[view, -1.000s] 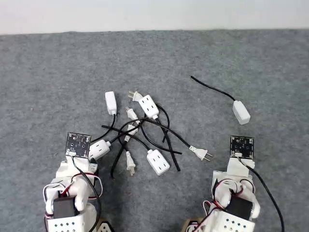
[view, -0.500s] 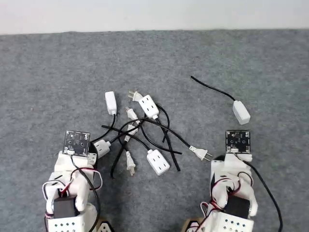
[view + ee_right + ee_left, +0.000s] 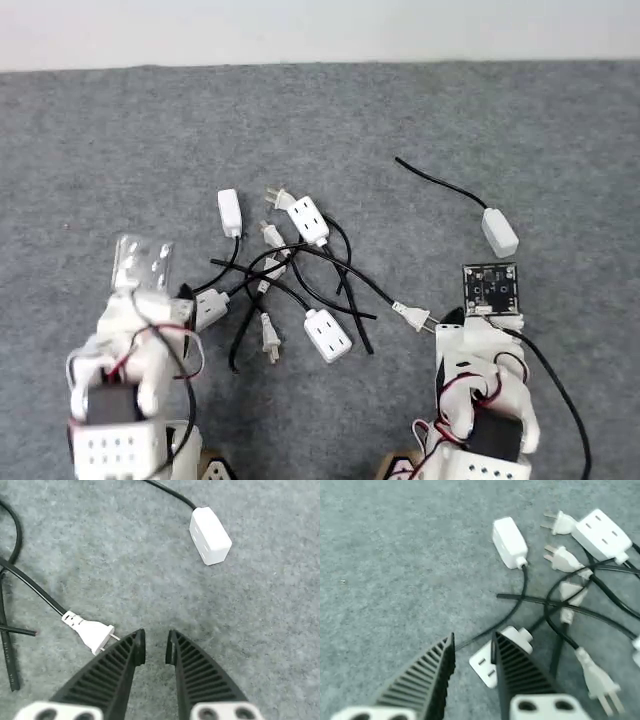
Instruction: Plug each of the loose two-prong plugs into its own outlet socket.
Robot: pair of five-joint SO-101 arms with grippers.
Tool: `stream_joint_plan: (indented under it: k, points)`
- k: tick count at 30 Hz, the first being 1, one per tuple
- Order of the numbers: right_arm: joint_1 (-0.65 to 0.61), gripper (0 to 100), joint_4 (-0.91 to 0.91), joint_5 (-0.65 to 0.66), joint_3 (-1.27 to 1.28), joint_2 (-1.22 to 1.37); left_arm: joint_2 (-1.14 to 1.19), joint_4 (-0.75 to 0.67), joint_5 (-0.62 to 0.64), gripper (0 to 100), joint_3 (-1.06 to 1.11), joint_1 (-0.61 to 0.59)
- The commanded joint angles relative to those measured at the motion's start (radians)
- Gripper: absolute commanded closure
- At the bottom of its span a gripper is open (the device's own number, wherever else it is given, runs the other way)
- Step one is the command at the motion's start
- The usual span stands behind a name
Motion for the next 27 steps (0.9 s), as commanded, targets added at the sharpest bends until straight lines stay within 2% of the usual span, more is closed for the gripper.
stream_joint_plan:
  k: [1,6,9,13,23,27]
  points:
    - [-0.01,90.7,-0.012,0.011,-0.072,0.073,0.295,-0.003,-0.029,83,-0.124,0.061]
    - [-0.01,89.1,-0.093,-0.04,-0.121,0.357,0.511,-0.074,-0.028,80,-0.16,0.109]
    - [-0.005,89.1,-0.196,-0.058,-0.129,0.545,0.577,-0.14,-0.029,80,-0.134,0.114]
    - [0.061,89.0,-0.286,-0.061,-0.17,0.719,0.624,-0.18,-0.046,79,-0.119,0.106]
    - [0.065,88.7,-0.283,-0.063,-0.187,0.769,0.638,-0.201,-0.356,79,-0.127,-0.017]
    - [0.067,88.7,-0.282,-0.063,-0.187,0.769,0.643,-0.201,-0.489,79,-0.125,-0.028]
